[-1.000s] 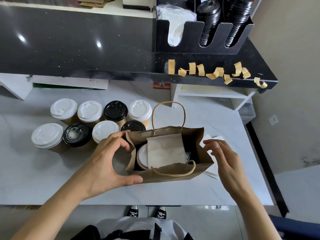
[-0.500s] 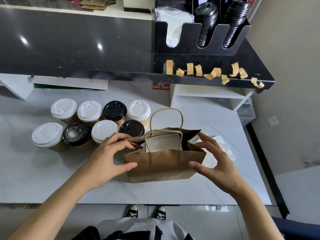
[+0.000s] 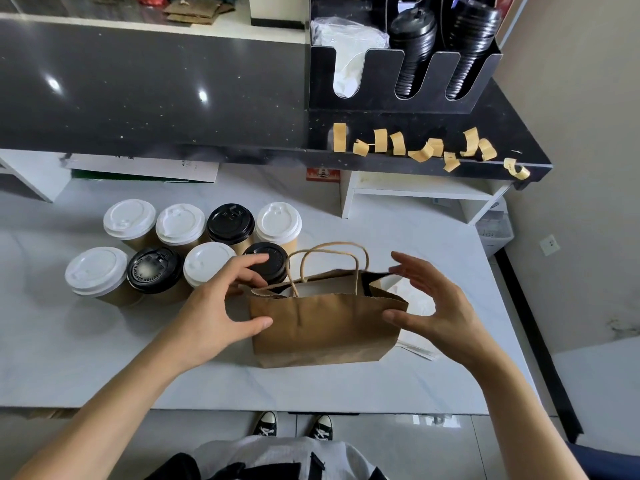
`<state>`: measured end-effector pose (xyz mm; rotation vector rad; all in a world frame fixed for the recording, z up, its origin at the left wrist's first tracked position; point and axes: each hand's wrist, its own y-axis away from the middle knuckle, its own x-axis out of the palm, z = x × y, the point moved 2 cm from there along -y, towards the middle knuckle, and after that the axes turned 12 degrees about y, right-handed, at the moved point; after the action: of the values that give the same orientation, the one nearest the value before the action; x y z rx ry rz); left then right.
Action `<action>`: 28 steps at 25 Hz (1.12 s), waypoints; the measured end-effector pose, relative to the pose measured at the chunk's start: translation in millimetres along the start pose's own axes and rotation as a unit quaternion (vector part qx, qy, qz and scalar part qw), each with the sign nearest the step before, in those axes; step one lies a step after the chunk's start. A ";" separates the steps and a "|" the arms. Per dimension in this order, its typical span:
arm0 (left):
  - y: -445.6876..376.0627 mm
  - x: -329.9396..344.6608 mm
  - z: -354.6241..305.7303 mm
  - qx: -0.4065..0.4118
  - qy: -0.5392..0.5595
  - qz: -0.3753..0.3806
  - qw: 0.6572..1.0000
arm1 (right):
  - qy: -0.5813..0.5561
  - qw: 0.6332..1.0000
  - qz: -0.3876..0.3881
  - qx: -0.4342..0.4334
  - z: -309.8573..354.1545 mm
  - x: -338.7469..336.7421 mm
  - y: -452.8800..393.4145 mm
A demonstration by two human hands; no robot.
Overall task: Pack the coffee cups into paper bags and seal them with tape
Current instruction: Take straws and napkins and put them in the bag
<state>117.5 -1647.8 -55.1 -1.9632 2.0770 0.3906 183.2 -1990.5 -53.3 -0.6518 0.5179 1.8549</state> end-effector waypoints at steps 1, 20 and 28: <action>-1.2 0.6 -0.5 0.009 -0.013 0.014 1.000 | 0.008 1.000 -0.003 0.002 -1.6 -0.8 -1.0; -5.7 14.5 -0.3 0.002 0.100 -0.008 0.995 | -0.053 0.997 -0.048 0.007 1.2 6.3 -6.1; -3.4 10.0 -2.1 0.026 0.111 -0.023 0.993 | -0.062 0.997 -0.054 0.007 6.0 5.9 -11.0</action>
<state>120.3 -1658.0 -56.8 -2.1040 2.1430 0.1115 190.5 -1978.7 -53.1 -0.5404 0.4064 1.7764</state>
